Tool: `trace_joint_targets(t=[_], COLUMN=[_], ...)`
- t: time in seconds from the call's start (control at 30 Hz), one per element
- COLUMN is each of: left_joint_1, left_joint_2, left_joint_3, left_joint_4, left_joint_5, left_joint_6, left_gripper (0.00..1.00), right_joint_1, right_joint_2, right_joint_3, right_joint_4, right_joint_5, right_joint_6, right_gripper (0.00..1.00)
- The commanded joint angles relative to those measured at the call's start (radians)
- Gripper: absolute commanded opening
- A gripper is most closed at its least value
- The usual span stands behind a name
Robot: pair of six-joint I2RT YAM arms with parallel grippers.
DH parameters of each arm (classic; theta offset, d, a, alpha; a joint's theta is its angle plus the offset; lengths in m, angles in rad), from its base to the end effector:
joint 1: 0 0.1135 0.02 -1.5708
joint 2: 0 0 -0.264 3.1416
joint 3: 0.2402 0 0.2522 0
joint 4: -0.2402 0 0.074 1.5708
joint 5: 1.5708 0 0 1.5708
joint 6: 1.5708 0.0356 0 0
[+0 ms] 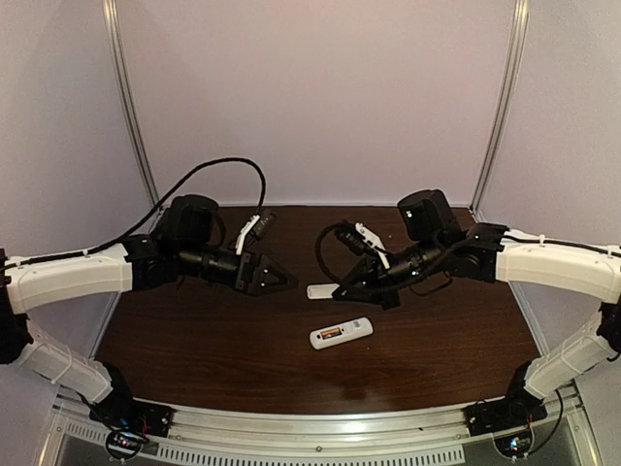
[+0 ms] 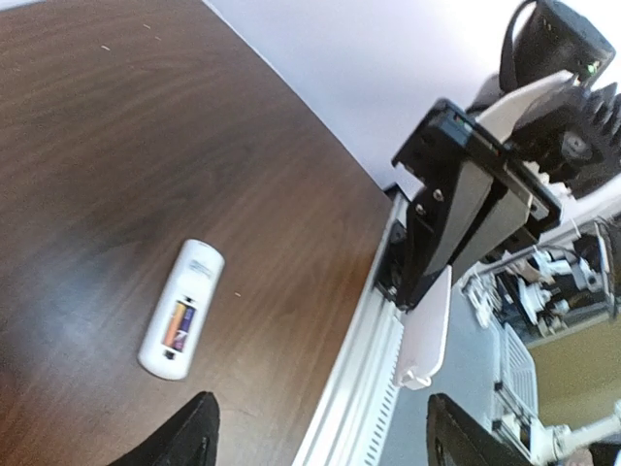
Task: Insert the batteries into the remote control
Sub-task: Pass from the right arm to the left
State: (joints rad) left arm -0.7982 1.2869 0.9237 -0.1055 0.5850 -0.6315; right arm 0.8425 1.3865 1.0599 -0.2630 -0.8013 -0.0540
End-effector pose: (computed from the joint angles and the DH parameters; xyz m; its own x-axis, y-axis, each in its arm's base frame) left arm 0.1875 -0.2206 0.2892 -0.8100 0.1258 -0.5728 0.5733 0.3759 -0.7280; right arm 0.1839 0.2446 0.2963 -0.3201 -0.4153 -0.8515 -0.9353 -0.0048 0.3539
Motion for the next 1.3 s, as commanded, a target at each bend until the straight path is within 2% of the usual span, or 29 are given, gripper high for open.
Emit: trace_joint_targets(t=[0.0, 0.23, 0.6, 0.77, 0.87, 1.07, 1.27], left_joint_1=[-0.001, -0.004, -0.056, -0.097, -0.109, -0.113, -0.119], left_joint_2=[0.07, 0.104, 0.185, 0.209, 0.212, 0.223, 0.24], left_joint_3=[-0.001, -0.053, -0.044, -0.032, -0.033, -0.03, -0.019], left_joint_4=[0.154, 0.363, 0.406, 0.44, 0.451, 0.456, 0.46], left_joint_5=[0.333, 0.522, 0.601, 0.644, 0.659, 0.69, 0.705], left_joint_6=[-0.002, -0.131, -0.18, -0.209, -0.223, -0.235, -0.237], left_gripper=[0.74, 0.73, 0.7, 0.65, 0.61, 0.44, 0.35], right_joint_1=[0.049, 0.133, 0.194, 0.233, 0.254, 0.281, 0.294], right_joint_2=[-0.032, -0.059, -0.098, -0.084, -0.082, -0.087, -0.086], right_joint_3=[0.036, 0.055, 0.09, 0.117, 0.124, 0.126, 0.124], right_joint_4=[-0.113, -0.168, -0.172, -0.222, -0.239, -0.245, -0.254], right_joint_5=[0.051, 0.125, 0.213, 0.283, 0.316, 0.353, 0.384], right_joint_6=[-0.183, -0.241, -0.277, -0.314, -0.329, -0.351, -0.369], right_gripper=[0.0, 0.0, 0.0, 0.0, 0.0, 0.0, 0.0])
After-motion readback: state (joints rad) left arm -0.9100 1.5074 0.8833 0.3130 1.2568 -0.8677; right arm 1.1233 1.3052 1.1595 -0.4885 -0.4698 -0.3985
